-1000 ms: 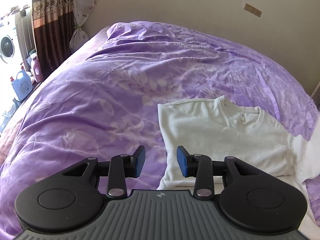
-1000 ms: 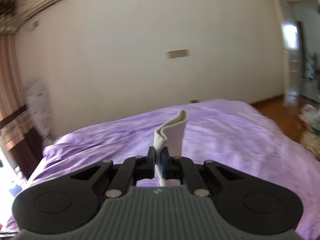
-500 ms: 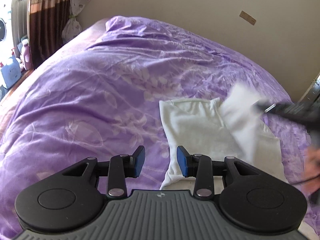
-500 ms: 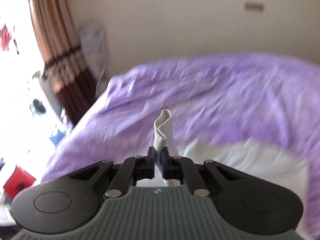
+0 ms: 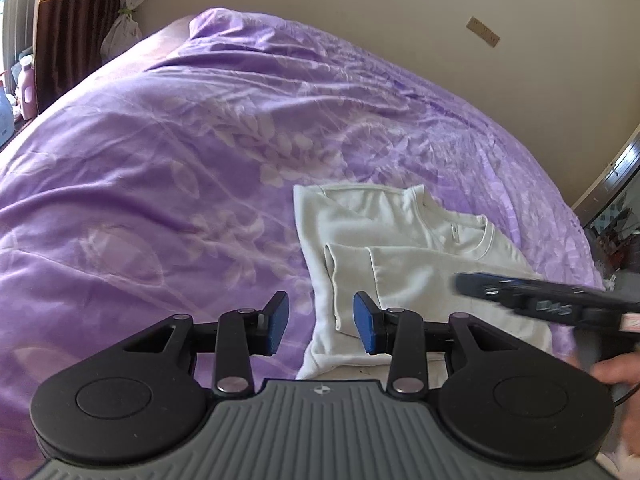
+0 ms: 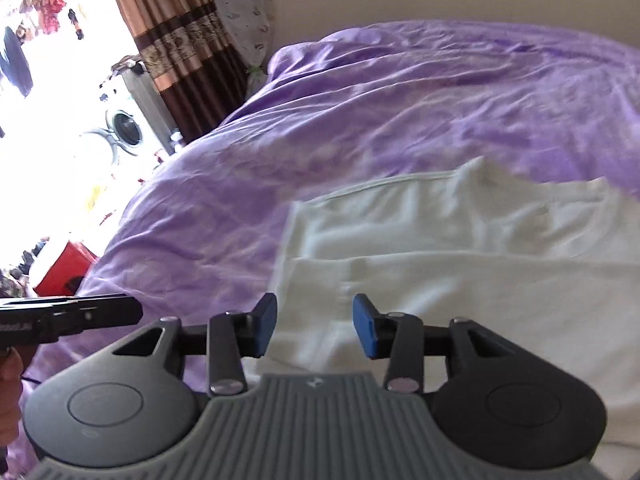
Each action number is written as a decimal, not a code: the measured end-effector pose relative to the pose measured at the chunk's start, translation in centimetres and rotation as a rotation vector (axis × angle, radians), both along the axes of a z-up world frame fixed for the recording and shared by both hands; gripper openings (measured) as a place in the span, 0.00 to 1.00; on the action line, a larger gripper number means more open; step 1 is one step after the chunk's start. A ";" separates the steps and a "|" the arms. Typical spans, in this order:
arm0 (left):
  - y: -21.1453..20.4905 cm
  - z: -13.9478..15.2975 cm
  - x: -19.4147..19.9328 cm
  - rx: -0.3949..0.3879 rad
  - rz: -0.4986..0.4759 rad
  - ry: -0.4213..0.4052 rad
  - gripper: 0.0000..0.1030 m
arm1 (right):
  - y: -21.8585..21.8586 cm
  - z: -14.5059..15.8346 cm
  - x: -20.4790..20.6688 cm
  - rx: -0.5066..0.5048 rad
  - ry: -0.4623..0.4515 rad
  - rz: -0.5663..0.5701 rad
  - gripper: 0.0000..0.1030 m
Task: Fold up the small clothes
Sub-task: 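Fold the held sleeve across the chest with the right gripper and release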
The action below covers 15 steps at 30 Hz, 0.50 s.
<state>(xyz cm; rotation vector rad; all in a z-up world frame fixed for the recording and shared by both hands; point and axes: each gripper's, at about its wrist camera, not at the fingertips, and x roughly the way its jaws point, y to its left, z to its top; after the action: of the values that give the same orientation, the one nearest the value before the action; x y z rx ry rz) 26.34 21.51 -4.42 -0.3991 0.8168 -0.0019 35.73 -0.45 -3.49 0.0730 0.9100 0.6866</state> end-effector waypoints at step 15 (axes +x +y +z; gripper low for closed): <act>-6.0 -3.9 4.4 0.203 -0.069 0.093 0.42 | -26.2 -3.2 1.9 -0.429 0.056 -0.224 0.47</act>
<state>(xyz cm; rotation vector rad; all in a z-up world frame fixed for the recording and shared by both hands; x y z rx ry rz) 30.72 15.52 -8.32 -0.1801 0.9127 0.0359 37.59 -26.65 -6.69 -0.1860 1.0680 0.2734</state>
